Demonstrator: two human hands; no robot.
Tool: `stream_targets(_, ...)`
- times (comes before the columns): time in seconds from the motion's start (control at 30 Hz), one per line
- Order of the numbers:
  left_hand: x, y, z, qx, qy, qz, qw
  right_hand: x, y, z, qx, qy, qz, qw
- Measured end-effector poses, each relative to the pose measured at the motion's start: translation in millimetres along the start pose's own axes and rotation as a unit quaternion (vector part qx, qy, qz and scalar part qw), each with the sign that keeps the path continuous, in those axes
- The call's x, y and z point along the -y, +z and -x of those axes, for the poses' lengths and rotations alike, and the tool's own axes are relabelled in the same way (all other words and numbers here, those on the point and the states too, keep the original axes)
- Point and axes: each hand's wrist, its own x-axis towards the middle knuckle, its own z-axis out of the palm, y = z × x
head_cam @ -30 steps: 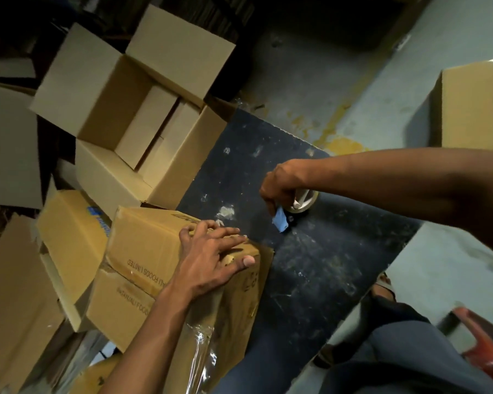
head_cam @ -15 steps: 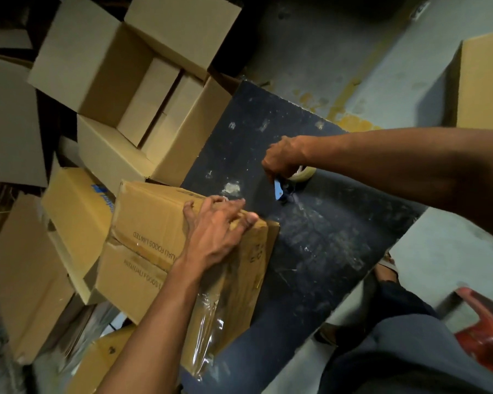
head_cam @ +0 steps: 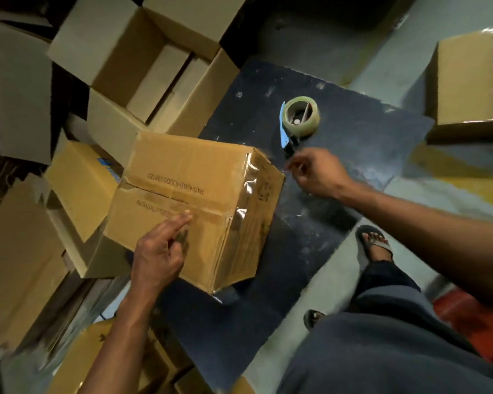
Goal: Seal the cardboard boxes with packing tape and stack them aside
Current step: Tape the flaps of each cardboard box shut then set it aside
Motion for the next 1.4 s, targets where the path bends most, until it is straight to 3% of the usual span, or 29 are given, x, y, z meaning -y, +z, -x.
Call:
stream_targets(0.1, 19.7, 0.8, 43.4, 0.119, 0.064, -0.012, 0.991, 10.1, 47.3, 78.7, 0.12, -0.065, -0.004, 0.991)
stream_targets(0.2, 31.9, 19.5, 65.6, 0.206, 0.129, -0.159, 0.957, 23.9, 94.6, 125.3, 0.19, -0.105, 0.032, 0.976)
stream_targets(0.3, 41.6, 45.5, 75.6, 0.154, 0.135, -0.202, 0.958, 29.6, 131.9, 148.8, 0.192, -0.104, 0.021, 0.976)
stream_targets(0.47, 42.3, 72.8, 84.7, 0.013, 0.104, -0.106, 0.989, 30.1, 161.3, 155.7, 0.166, -0.109, 0.005, 0.98)
stream_targets(0.73, 32.8, 90.8, 85.3, -0.057, 0.07, -0.099, 0.991, 32.3, 179.8, 149.7, 0.112, -0.088, -0.051, 0.988)
stream_targets(0.93, 26.9, 100.7, 80.7, -0.074, 0.043, -0.101, 0.991, 37.0, 191.8, 153.8, 0.08, -0.021, -0.123, 0.989)
stream_targets(1.13, 26.5, 102.2, 84.8, -0.035, 0.043, -0.168, 0.984, 43.6, 193.0, 152.6, 0.043, 0.032, -0.178, 0.983)
stream_targets(1.27, 32.4, 96.6, 88.9, -0.022, 0.093, -0.176, 0.98, 50.4, 190.0, 148.2, 0.02, 0.052, -0.217, 0.975)
stream_targets(1.4, 43.1, 95.1, 93.4, -0.067, 0.162, -0.127, 0.976, 49.4, 185.6, 150.9, 0.009, 0.071, -0.226, 0.972)
